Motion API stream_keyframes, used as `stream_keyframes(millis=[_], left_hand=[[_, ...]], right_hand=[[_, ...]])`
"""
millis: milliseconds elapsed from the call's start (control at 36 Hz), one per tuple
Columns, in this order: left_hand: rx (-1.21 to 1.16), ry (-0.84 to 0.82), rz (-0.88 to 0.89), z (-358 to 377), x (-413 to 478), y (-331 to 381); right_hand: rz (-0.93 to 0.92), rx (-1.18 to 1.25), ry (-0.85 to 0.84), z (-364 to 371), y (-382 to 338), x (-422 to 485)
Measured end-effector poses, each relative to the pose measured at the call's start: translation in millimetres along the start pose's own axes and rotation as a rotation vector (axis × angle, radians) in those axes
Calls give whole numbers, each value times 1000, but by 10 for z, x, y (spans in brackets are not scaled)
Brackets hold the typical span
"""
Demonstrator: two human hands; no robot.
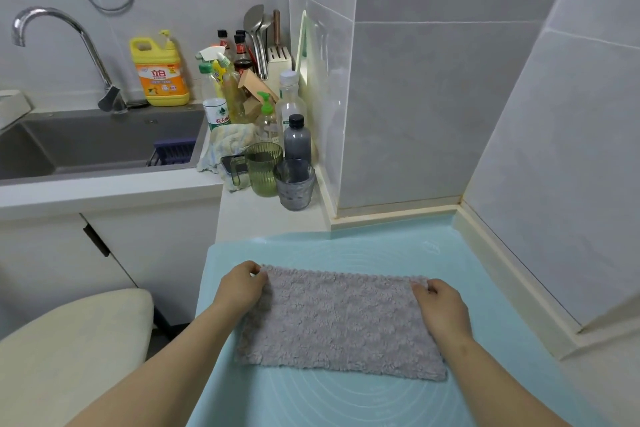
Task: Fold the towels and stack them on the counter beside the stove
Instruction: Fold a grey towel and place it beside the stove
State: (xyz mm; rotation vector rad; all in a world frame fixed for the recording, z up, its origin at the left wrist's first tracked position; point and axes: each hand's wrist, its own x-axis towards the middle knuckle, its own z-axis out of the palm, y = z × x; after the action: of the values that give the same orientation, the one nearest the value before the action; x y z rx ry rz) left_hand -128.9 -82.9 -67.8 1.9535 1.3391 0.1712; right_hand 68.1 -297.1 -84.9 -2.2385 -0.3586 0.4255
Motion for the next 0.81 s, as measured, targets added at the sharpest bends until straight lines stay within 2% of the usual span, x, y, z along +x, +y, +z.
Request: stream_keyframes(millis=[194,417,528,583,639,694,806], left_hand=[[127,59,-3,32,59,-1],[68,112,-14,32,-2,-38],[69,163,16,62,-129,-42],[208,248,135,81,-263,-34],[319,281,353,127,-375,-33],[384,214,499,178,-430,-30],[591,160,642,252,-490,-74]], right_hand=[[-43,-61,28,23,-41,-29],[-31,-50,17,-4,-119,-93],[18,-136,-3,-35,-120,-152],[44,-238,-47,-55,-143,-202],[83,-297,-81,-71,-169,-237],[121,-293,-118,-86,-189,-255],[161,-326,-172,-108,-175,-303]])
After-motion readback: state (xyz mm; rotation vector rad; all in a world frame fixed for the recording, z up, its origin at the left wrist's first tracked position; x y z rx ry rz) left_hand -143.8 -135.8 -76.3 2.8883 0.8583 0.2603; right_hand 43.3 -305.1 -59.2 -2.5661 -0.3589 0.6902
